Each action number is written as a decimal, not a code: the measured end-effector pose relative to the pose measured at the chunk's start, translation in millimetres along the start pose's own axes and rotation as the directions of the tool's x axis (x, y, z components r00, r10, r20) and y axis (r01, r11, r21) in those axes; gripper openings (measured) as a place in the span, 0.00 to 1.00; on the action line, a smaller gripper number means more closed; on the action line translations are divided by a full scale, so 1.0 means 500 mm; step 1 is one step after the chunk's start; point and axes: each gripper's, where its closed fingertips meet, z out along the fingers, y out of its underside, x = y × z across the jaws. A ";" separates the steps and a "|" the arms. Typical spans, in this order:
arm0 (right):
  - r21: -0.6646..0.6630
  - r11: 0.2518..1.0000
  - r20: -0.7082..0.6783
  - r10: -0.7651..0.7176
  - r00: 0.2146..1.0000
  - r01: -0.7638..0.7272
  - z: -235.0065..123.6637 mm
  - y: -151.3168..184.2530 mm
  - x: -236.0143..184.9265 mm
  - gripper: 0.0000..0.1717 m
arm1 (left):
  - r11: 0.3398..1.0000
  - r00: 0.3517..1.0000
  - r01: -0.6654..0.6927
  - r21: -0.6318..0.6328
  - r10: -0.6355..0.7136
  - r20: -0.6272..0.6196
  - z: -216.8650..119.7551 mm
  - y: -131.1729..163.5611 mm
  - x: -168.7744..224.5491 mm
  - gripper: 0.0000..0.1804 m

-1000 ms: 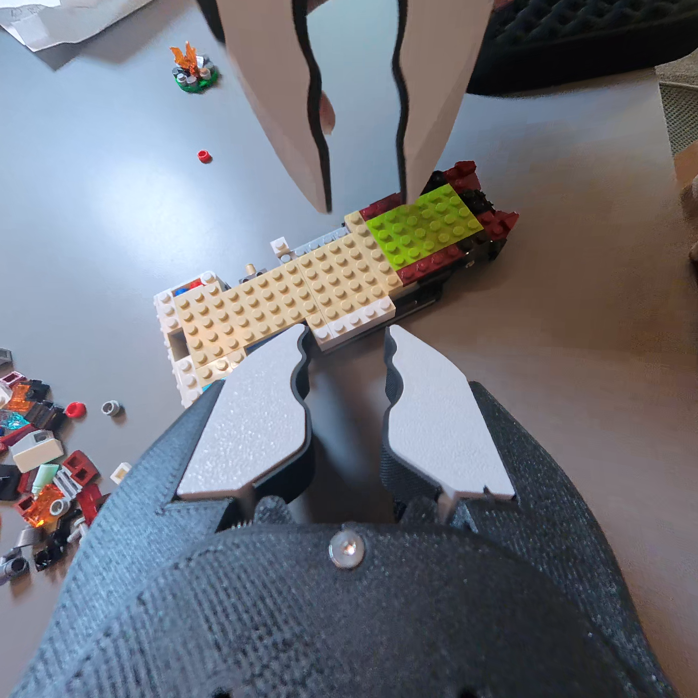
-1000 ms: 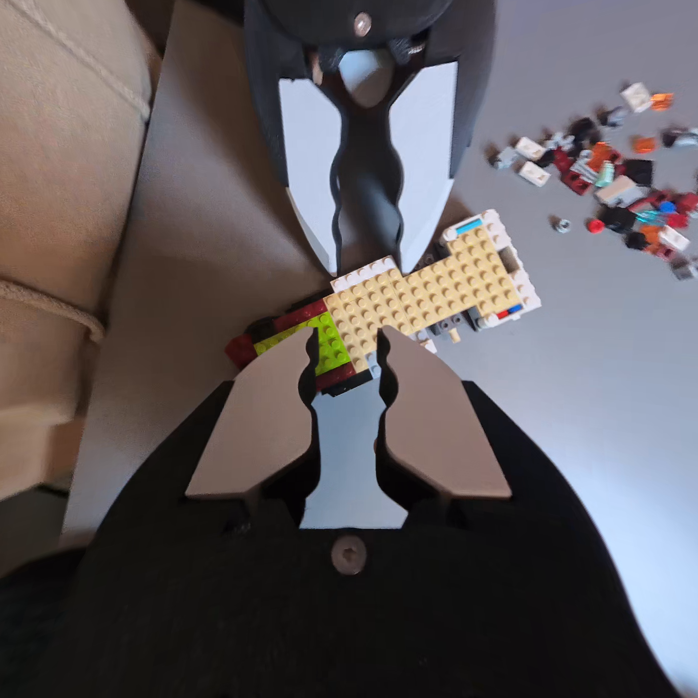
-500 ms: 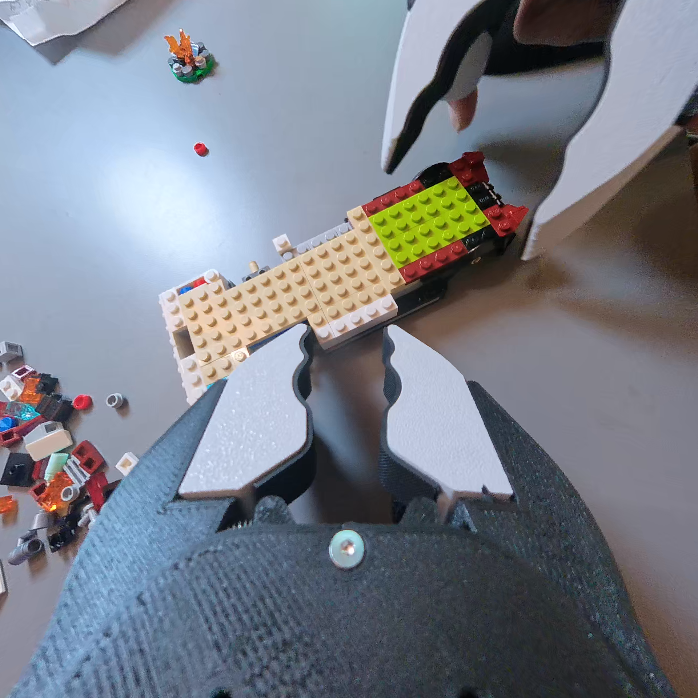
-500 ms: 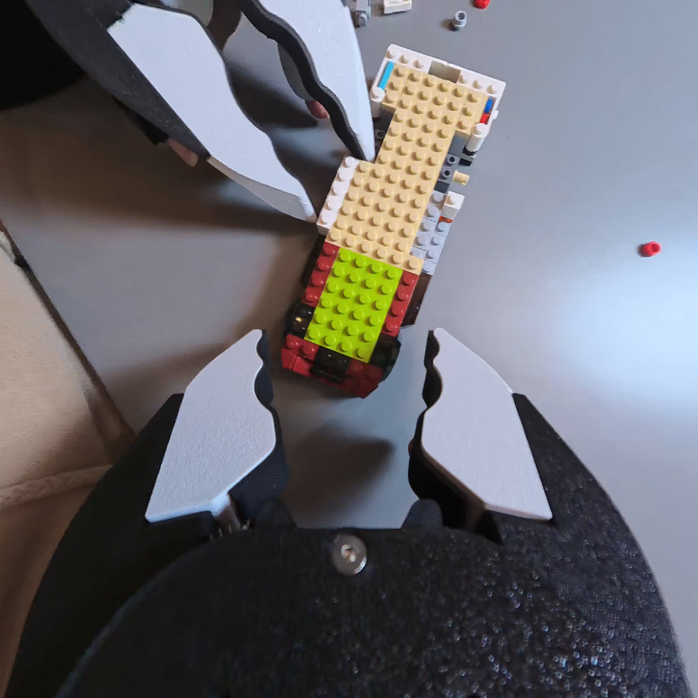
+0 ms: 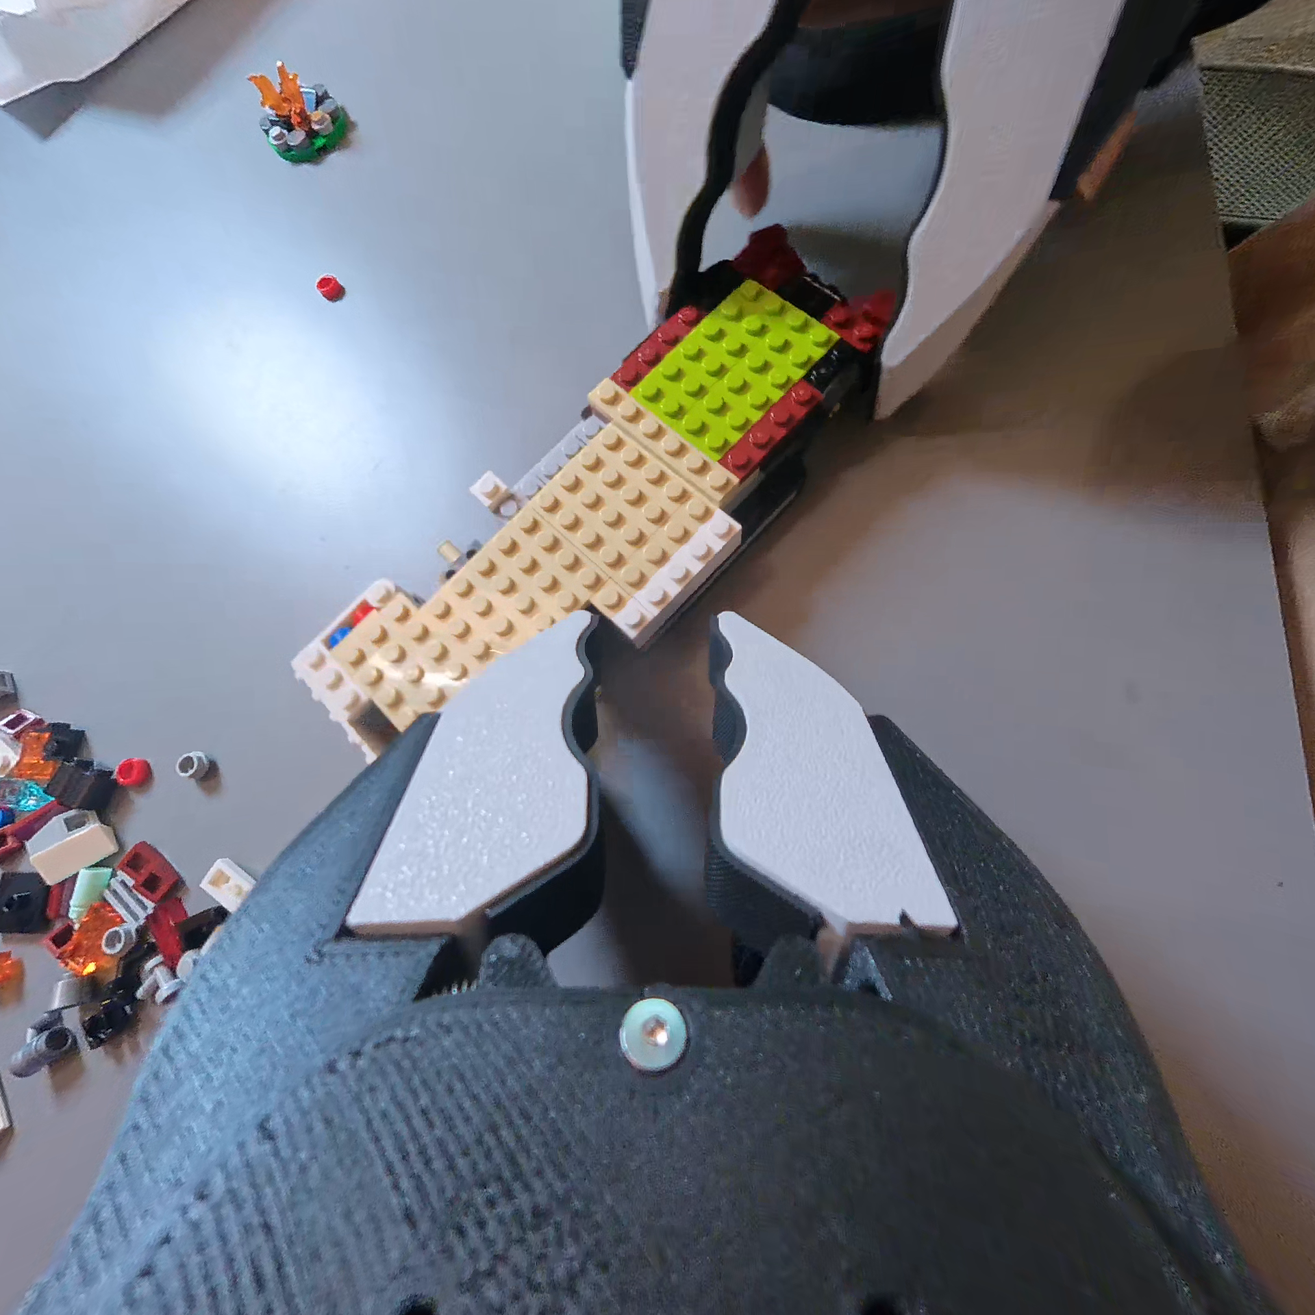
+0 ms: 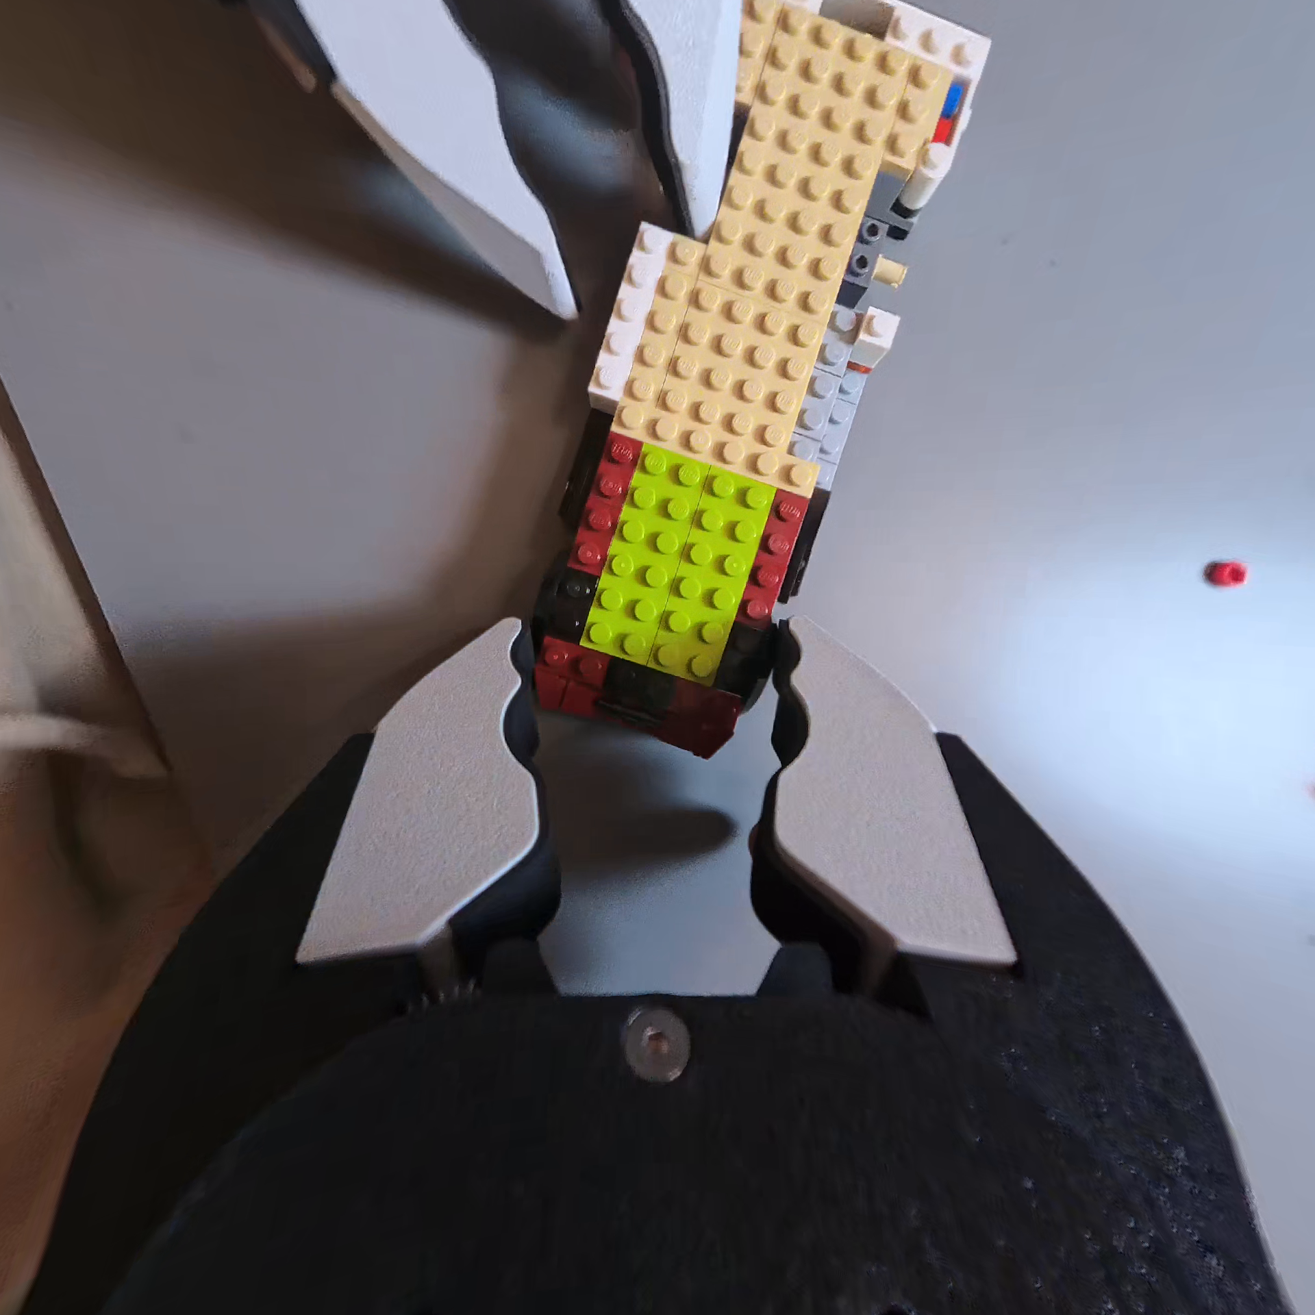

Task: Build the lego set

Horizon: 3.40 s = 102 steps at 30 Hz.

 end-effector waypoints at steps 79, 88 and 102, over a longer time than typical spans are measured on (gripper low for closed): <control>0.824 0.557 -0.294 0.261 0.919 0.105 -0.230 -0.339 0.489 0.12 | 0.991 0.970 0.137 -0.010 -0.132 0.205 -0.045 0.077 -0.154 0.41; 0.799 0.556 -0.433 0.272 0.859 0.227 -0.253 -0.473 0.700 0.00 | 0.993 0.978 0.116 0.038 -0.121 0.169 -0.046 0.075 -0.155 0.41; 0.813 0.523 -0.415 0.213 0.884 0.256 -0.196 -0.652 0.745 0.00 | 0.989 0.981 0.126 0.077 -0.136 0.139 -0.046 0.072 -0.155 0.40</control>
